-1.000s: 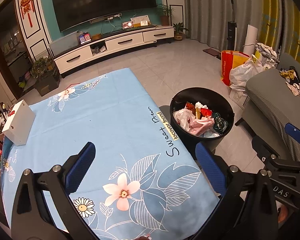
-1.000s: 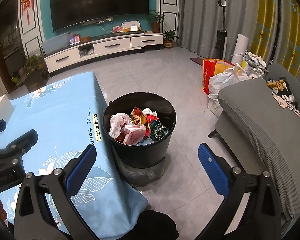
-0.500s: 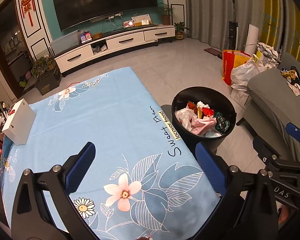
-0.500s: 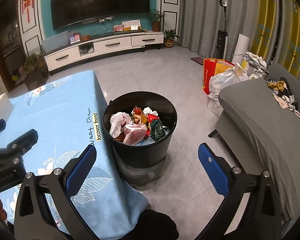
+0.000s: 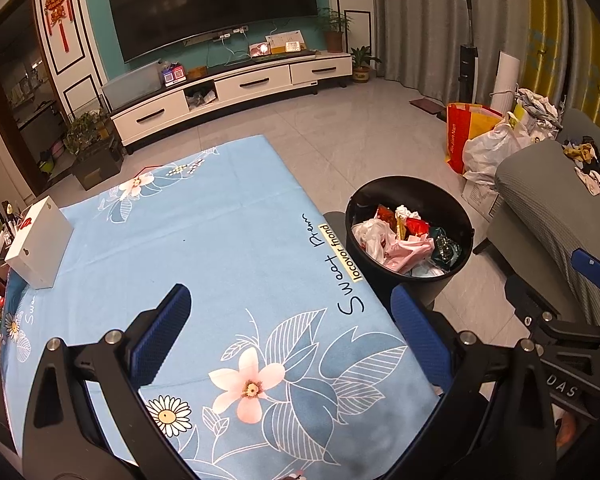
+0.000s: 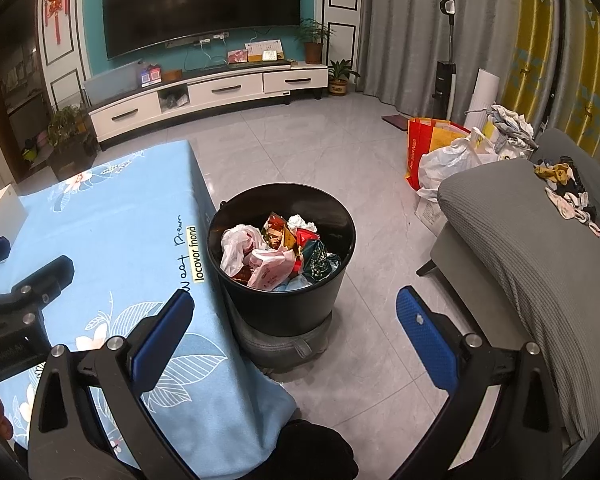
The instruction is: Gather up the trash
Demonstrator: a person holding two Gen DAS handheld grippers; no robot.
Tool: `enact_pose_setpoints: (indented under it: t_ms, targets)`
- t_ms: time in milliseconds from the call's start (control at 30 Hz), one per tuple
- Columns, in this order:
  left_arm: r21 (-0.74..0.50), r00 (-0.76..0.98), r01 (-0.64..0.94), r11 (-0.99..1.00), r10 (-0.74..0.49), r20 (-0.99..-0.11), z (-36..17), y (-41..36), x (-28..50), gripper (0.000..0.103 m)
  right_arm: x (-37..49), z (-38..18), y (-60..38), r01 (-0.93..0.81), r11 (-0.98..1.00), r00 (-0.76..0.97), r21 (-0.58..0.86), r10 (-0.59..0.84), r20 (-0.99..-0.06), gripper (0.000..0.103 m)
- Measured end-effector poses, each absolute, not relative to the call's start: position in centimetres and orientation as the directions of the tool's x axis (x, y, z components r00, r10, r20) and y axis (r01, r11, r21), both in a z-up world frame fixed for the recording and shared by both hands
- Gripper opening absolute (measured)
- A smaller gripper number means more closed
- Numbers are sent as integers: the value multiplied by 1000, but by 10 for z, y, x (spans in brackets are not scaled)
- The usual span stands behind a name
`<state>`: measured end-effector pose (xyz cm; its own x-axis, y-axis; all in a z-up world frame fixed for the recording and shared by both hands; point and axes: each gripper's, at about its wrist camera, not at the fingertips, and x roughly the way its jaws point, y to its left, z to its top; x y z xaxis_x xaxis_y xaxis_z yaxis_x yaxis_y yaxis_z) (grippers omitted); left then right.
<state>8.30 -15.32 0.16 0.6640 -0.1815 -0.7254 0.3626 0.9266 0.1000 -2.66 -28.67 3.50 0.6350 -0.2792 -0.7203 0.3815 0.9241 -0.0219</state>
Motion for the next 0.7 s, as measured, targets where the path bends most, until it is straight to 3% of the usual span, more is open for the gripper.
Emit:
enact_pose_setpoints:
  t_ms: [700]
  targets:
    - [96, 656, 364, 927, -182, -733, 2, -155, 84, 100, -23, 37, -283, 359, 933, 643, -14, -258, -721, 100]
